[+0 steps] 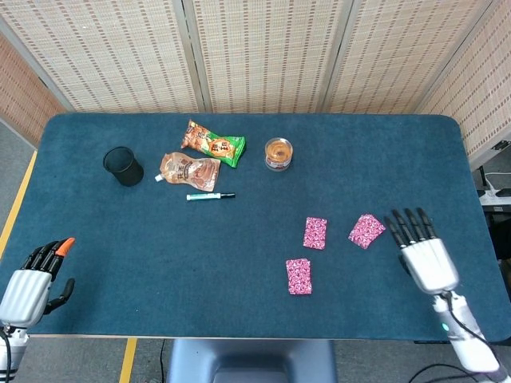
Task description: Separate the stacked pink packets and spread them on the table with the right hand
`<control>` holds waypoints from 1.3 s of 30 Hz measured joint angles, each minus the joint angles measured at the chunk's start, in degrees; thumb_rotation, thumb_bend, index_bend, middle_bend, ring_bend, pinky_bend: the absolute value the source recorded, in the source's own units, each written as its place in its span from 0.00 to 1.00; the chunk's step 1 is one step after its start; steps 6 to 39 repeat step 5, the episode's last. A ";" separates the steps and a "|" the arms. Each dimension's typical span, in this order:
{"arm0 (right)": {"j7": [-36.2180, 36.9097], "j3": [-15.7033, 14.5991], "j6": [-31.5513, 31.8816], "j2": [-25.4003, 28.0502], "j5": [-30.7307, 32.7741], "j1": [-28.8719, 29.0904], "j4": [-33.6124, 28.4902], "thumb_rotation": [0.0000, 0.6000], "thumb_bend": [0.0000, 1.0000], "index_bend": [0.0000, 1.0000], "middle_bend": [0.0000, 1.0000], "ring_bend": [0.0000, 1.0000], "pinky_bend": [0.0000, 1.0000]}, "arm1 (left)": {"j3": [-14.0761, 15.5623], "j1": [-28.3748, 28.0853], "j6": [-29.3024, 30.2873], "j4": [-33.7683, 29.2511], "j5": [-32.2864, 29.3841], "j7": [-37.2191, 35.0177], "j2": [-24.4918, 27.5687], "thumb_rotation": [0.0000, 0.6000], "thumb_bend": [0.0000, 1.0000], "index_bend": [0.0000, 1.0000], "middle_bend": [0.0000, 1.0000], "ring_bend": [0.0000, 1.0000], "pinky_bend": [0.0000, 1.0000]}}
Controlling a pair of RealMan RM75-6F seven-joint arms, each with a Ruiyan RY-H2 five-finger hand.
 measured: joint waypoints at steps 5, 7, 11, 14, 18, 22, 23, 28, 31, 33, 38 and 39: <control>2.58 1.30 1.40 2.46 3.74 -4.93 -4.72 1.00 0.20 0.00 0.03 0.00 0.00 | 0.05 -0.26 -0.45 -0.04 0.15 0.76 -0.24 1.00 0.47 0.00 0.10 0.12 0.19; 2.58 1.30 1.40 2.46 3.74 -4.93 -4.72 1.00 0.20 0.00 0.03 0.00 0.00 | 0.05 -0.26 -0.45 -0.04 0.15 0.76 -0.24 1.00 0.47 0.00 0.10 0.12 0.19; 2.58 1.30 1.40 2.46 3.74 -4.93 -4.72 1.00 0.20 0.00 0.03 0.00 0.00 | 0.05 -0.26 -0.45 -0.04 0.15 0.76 -0.24 1.00 0.47 0.00 0.10 0.12 0.19; 2.58 1.30 1.40 2.46 3.74 -4.93 -4.72 1.00 0.20 0.00 0.03 0.00 0.00 | 0.05 -0.26 -0.45 -0.04 0.15 0.76 -0.24 1.00 0.47 0.00 0.10 0.12 0.19; 2.58 1.30 1.40 2.46 3.74 -4.93 -4.72 1.00 0.20 0.00 0.03 0.00 0.00 | 0.05 -0.26 -0.45 -0.04 0.15 0.76 -0.24 1.00 0.47 0.00 0.10 0.12 0.19; 2.58 1.30 1.40 2.46 3.74 -4.93 -4.72 1.00 0.20 0.00 0.03 0.00 0.00 | 0.05 -0.26 -0.45 -0.04 0.15 0.76 -0.24 1.00 0.47 0.00 0.10 0.12 0.19; 2.58 1.30 1.40 2.46 3.74 -4.93 -4.72 1.00 0.20 0.00 0.03 0.00 0.00 | 0.05 -0.26 -0.45 -0.04 0.15 0.76 -0.24 1.00 0.47 0.00 0.10 0.12 0.19; 2.58 1.30 1.40 2.46 3.74 -4.93 -4.72 1.00 0.20 0.00 0.03 0.00 0.00 | 0.05 -0.26 -0.45 -0.04 0.15 0.76 -0.24 1.00 0.47 0.00 0.10 0.12 0.19; 2.58 1.30 1.40 2.46 3.74 -4.93 -4.72 1.00 0.20 0.00 0.03 0.00 0.00 | 0.05 -0.26 -0.45 -0.04 0.15 0.76 -0.24 1.00 0.47 0.00 0.10 0.12 0.19; 2.58 1.30 1.40 2.46 3.74 -4.93 -4.72 1.00 0.20 0.00 0.03 0.00 0.00 | 0.05 -0.26 -0.45 -0.04 0.15 0.76 -0.24 1.00 0.47 0.00 0.10 0.12 0.19; 2.58 1.30 1.40 2.46 3.74 -4.93 -4.72 1.00 0.20 0.00 0.03 0.00 0.00 | 0.05 -0.26 -0.45 -0.04 0.15 0.76 -0.24 1.00 0.47 0.00 0.10 0.12 0.19; 2.58 1.30 1.40 2.46 3.74 -4.93 -4.72 1.00 0.20 0.00 0.03 0.00 0.00 | 0.05 -0.26 -0.45 -0.04 0.15 0.76 -0.24 1.00 0.47 0.00 0.10 0.12 0.19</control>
